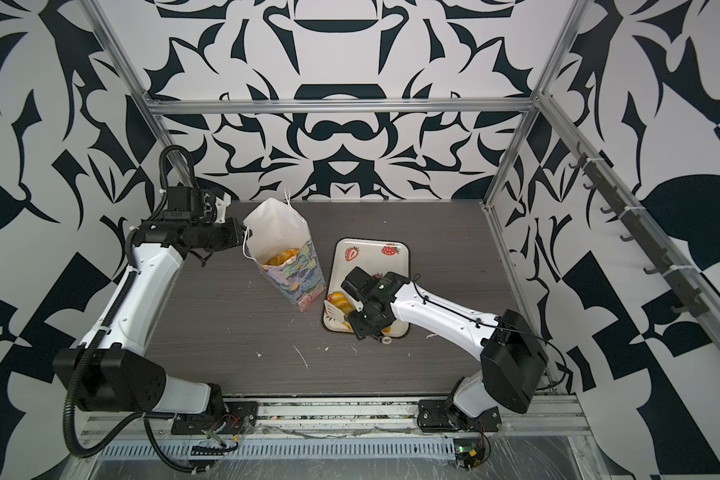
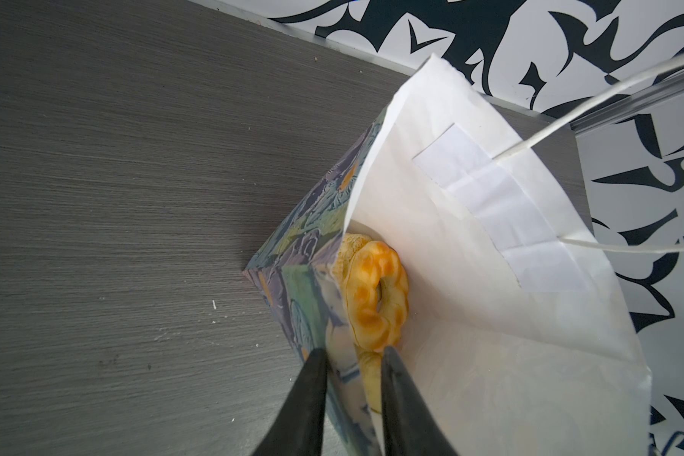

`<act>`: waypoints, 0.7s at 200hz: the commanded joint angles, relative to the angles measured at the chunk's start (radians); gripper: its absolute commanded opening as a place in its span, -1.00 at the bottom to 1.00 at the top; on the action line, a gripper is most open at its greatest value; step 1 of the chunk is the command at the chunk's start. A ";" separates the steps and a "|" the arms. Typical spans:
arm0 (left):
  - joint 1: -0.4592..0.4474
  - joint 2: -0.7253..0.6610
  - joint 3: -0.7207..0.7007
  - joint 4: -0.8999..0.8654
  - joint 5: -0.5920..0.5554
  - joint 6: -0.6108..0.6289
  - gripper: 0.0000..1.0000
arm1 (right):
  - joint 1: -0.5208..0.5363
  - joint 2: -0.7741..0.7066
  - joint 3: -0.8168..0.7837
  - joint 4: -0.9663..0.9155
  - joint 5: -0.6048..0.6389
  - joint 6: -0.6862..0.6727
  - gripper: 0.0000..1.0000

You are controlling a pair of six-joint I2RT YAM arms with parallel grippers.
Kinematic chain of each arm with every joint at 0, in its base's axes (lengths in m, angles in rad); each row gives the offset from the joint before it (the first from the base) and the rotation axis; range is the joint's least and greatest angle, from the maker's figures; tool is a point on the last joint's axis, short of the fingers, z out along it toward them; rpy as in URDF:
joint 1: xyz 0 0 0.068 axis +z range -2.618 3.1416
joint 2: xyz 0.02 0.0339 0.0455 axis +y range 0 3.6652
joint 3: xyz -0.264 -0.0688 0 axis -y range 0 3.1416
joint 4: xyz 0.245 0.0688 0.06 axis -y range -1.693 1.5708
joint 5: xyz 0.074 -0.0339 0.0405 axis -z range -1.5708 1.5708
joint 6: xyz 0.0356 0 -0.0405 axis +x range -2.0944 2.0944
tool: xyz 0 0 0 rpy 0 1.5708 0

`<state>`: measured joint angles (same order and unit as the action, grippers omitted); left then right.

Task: Pack bread into a paper bag
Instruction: Pick up the bread from the tray.

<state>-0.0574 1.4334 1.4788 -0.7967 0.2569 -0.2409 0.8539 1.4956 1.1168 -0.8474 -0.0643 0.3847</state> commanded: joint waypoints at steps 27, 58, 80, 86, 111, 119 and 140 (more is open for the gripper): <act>-0.004 -0.001 -0.004 -0.029 -0.002 0.007 -0.44 | 0.005 0.002 0.005 0.012 0.009 -0.010 0.10; -0.004 -0.004 -0.003 -0.029 -0.005 0.007 -0.44 | 0.011 0.003 0.004 0.007 0.019 -0.010 0.07; -0.004 -0.002 -0.004 -0.029 -0.002 0.006 -0.44 | 0.011 0.000 0.006 0.005 0.024 -0.010 -0.01; -0.004 -0.002 -0.004 -0.029 -0.003 0.007 -0.45 | 0.011 -0.001 0.006 0.004 0.026 -0.010 -0.04; -0.004 -0.004 -0.006 -0.029 -0.002 0.006 -0.44 | 0.011 -0.003 0.008 0.001 0.027 -0.010 -0.16; -0.004 -0.004 -0.006 -0.029 -0.002 0.006 -0.44 | 0.011 -0.003 0.009 0.001 0.030 -0.010 -0.20; -0.004 -0.005 -0.006 -0.029 -0.002 0.007 -0.44 | 0.011 -0.007 0.018 -0.004 0.037 -0.011 -0.28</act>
<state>-0.0574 1.4334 1.4788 -0.7967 0.2504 -0.2382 0.8593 1.5089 1.1168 -0.8482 -0.0483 0.3779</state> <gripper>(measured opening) 0.277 0.380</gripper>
